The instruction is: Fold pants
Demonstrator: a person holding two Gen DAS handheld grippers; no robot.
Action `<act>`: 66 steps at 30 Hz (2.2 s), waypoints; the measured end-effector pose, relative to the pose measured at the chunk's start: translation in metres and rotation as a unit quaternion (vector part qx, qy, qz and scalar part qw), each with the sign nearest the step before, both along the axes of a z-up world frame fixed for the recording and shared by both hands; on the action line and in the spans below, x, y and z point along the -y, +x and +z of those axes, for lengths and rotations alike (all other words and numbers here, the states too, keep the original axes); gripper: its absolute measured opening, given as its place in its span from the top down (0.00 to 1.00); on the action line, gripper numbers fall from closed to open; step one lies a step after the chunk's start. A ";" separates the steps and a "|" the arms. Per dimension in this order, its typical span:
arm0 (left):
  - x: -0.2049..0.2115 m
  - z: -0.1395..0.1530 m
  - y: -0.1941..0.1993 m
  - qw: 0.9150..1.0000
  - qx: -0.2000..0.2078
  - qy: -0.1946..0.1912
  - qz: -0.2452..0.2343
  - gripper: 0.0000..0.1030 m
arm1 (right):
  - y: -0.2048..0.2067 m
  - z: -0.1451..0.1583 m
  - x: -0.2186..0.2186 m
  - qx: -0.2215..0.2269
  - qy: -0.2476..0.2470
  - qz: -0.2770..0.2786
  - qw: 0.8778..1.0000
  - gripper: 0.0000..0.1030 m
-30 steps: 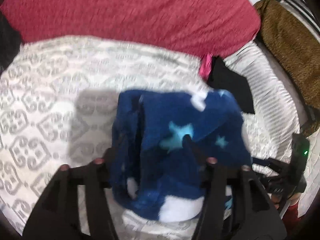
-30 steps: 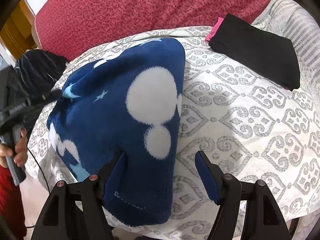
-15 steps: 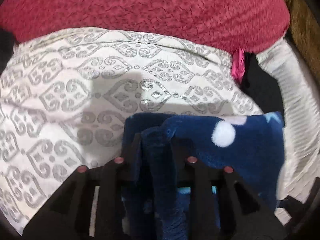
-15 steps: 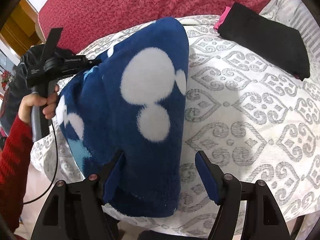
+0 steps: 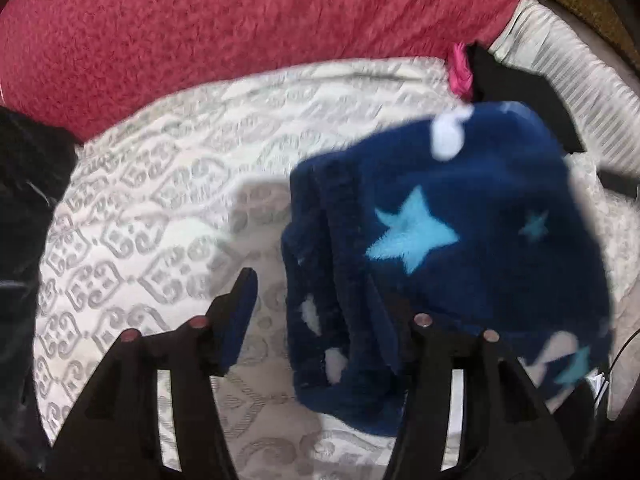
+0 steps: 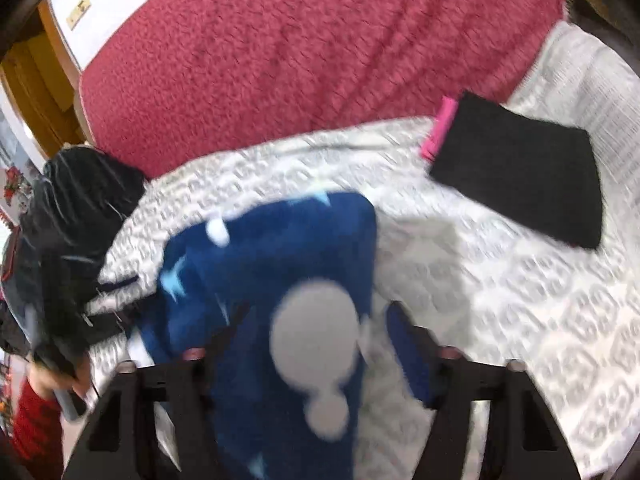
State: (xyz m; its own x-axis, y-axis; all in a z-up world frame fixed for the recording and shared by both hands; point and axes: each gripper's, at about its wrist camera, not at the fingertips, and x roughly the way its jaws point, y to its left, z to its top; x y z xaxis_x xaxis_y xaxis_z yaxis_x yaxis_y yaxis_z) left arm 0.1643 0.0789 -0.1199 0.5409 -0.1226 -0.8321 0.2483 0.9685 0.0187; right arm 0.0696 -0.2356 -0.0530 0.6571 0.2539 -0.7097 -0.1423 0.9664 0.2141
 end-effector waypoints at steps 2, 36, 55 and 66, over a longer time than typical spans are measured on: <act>-0.009 -0.009 0.003 1.000 0.000 -0.029 0.013 0.38 | 0.020 -0.008 -0.012 -0.012 -0.019 0.021 1.000 0.73; -0.025 -0.032 -0.006 0.980 -0.094 -0.171 0.032 0.14 | -0.044 -0.038 0.028 -0.057 0.048 -0.019 0.997 0.20; -0.030 -0.058 0.017 0.965 -0.122 -0.230 0.009 0.00 | 0.030 -0.104 0.029 -0.191 0.180 0.014 0.965 0.15; -0.021 -0.060 0.021 0.965 -0.113 -0.237 -0.013 0.03 | 0.045 -0.105 0.011 -0.172 0.159 0.027 0.972 0.12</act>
